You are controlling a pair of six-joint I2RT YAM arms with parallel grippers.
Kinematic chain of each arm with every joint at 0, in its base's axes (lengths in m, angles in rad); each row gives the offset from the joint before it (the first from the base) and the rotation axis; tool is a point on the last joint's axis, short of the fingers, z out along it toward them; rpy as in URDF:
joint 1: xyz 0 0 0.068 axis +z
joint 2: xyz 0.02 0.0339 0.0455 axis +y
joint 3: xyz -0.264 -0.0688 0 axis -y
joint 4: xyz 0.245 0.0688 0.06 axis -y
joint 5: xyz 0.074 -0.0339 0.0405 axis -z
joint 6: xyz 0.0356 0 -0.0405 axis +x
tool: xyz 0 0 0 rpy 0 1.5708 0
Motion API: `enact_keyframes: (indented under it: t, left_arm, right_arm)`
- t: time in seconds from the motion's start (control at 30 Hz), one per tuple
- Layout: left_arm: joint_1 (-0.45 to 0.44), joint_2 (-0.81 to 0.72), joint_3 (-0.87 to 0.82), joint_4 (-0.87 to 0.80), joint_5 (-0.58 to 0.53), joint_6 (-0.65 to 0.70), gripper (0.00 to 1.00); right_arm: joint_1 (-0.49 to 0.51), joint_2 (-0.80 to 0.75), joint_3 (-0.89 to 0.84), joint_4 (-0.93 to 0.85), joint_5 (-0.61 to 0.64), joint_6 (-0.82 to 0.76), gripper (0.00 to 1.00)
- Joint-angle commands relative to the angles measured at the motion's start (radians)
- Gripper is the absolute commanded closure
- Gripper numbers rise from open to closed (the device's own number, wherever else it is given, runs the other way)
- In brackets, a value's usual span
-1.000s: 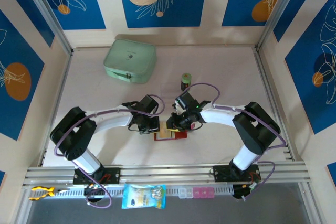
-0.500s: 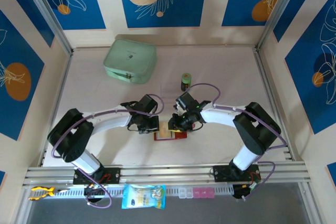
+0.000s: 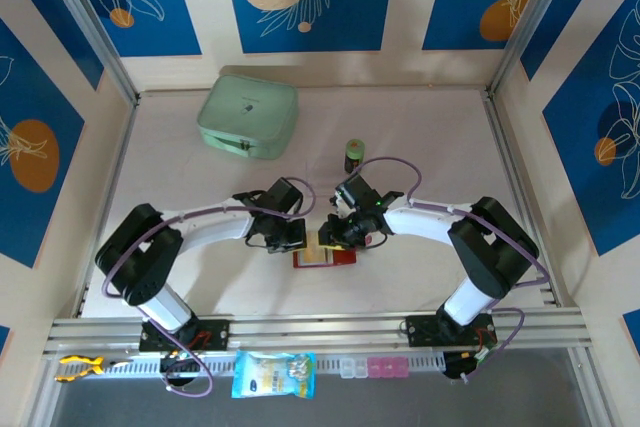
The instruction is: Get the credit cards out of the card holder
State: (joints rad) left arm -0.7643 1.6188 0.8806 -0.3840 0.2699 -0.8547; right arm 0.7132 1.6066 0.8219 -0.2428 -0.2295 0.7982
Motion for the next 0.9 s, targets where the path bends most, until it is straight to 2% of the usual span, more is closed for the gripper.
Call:
enact_keyframes:
  t: [0.0,0.43,0.87]
  left_arm:
    - [-0.004,0.016,-0.012,-0.001,0.017,0.009,0.93]
    - [-0.004,0.016,-0.017,-0.021,0.003,0.002,0.93]
    - [-0.005,0.013,-0.017,-0.026,0.002,-0.003,0.93]
  right_arm:
    - [-0.003,0.010,-0.019,0.018,-0.042,0.013,0.74]
    - [-0.006,0.044,-0.029,0.044,-0.051,0.018,0.74]
    - [-0.006,0.044,-0.028,0.041,-0.046,0.015,0.81]
